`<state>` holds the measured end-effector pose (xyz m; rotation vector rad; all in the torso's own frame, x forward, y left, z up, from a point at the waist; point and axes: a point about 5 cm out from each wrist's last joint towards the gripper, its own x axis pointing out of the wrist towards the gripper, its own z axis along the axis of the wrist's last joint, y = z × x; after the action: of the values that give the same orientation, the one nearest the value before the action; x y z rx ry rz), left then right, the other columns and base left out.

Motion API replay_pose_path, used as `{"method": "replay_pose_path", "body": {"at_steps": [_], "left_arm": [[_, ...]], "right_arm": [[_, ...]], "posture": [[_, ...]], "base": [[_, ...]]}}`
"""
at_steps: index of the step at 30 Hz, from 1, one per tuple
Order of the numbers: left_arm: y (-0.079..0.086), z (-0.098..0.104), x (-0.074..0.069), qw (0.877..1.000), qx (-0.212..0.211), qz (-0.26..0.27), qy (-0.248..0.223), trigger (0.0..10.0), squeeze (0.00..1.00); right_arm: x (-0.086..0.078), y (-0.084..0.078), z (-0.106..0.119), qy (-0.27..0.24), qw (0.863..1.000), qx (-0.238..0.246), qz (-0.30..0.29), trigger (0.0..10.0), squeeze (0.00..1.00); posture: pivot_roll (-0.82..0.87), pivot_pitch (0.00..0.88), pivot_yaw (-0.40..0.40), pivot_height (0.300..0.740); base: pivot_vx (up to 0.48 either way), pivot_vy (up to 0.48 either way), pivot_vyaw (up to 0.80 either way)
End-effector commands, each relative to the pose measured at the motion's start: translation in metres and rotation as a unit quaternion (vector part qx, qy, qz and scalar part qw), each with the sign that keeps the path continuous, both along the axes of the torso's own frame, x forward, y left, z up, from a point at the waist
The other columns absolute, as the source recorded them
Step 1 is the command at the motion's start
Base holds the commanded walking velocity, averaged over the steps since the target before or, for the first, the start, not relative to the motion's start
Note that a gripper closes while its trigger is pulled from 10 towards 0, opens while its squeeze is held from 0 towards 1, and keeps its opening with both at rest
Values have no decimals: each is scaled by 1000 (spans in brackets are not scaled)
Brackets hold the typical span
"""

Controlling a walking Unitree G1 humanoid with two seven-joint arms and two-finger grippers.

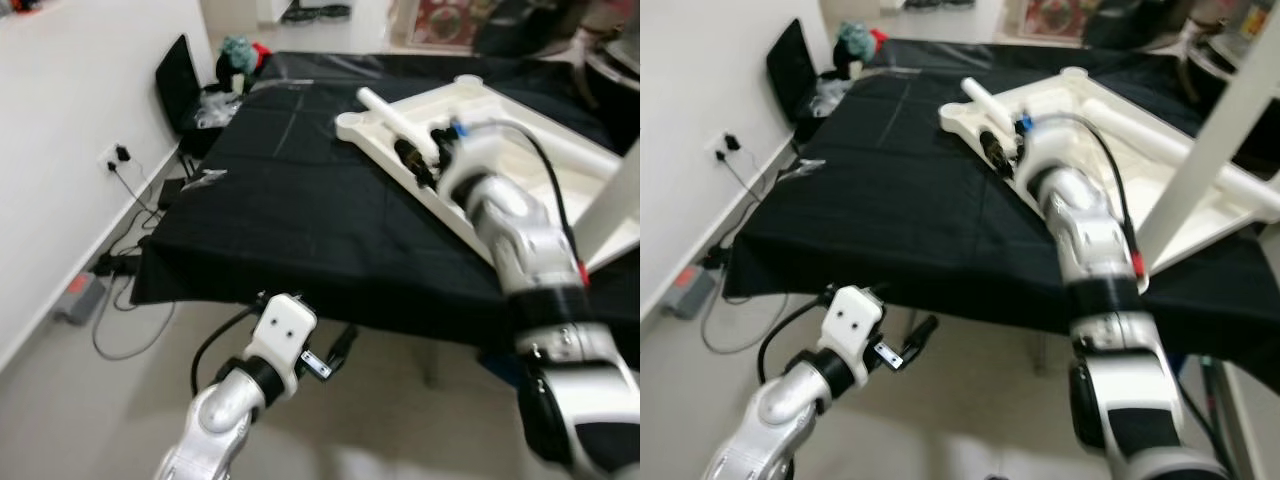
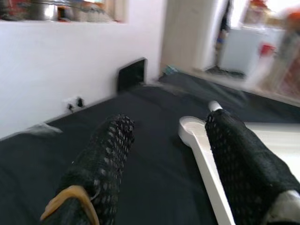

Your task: Building children table

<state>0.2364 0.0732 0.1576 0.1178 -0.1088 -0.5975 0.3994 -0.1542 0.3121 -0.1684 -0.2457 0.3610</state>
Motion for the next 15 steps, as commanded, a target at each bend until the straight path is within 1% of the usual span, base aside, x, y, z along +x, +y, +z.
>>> {"method": "replay_pose_path", "body": {"at_steps": [1,2,4,6,7,8,9,10,12,13,14,15], "left_arm": [[4,-3,-2,1000,2,13,12,10000,0],[4,-3,-2,1000,2,13,12,10000,0],[4,1,-2,1000,0,25,7,10000,0],[4,8,0,999,-5,35,-9,10000,0],[4,8,0,999,-5,35,-9,10000,0],[4,15,3,999,-18,42,-16,10000,0],[4,15,3,999,-18,42,-16,10000,0],[3,26,7,998,-25,50,-33,10000,0],[3,46,14,995,-47,69,-60,10000,0],[3,46,14,995,-47,69,-60,10000,0],[4,51,17,994,-50,75,-68,10000,0],[4,57,19,992,-53,80,-81,10000,0]], "right_arm": [[7,2,-25,43,999,-14,-5,10000,0],[7,2,-25,43,999,-14,-5,10000,0],[10,6,-23,45,999,-17,-1,10000,0],[11,9,-20,42,999,-9,1,10000,0],[11,9,-20,42,999,-9,1,10000,0],[9,11,-14,27,1000,7,9,10000,0],[9,11,-14,27,1000,7,9,10000,0],[4,13,-9,-1,999,33,25,10000,0],[-5,13,-4,-42,994,86,46,10000,0],[-5,13,-4,-42,994,86,46,10000,0],[-8,12,-4,-52,992,100,49,10000,0],[-15,12,-7,-65,992,101,44,10000,0]], "posture": [[122,252,-49,740],[122,252,-49,740],[121,262,-52,740],[115,263,-59,740],[115,263,-59,740],[114,262,-60,740],[114,262,-60,740],[113,249,-60,740],[120,241,-59,740],[120,241,-59,740],[118,233,-57,740],[115,220,-45,740]], "base": [[0,0,0],[0,0,0],[0,0,0],[0,0,0],[0,0,0],[0,0,0],[0,0,0],[0,0,0],[0,0,0],[0,0,0],[0,0,0],[0,0,0]]}}
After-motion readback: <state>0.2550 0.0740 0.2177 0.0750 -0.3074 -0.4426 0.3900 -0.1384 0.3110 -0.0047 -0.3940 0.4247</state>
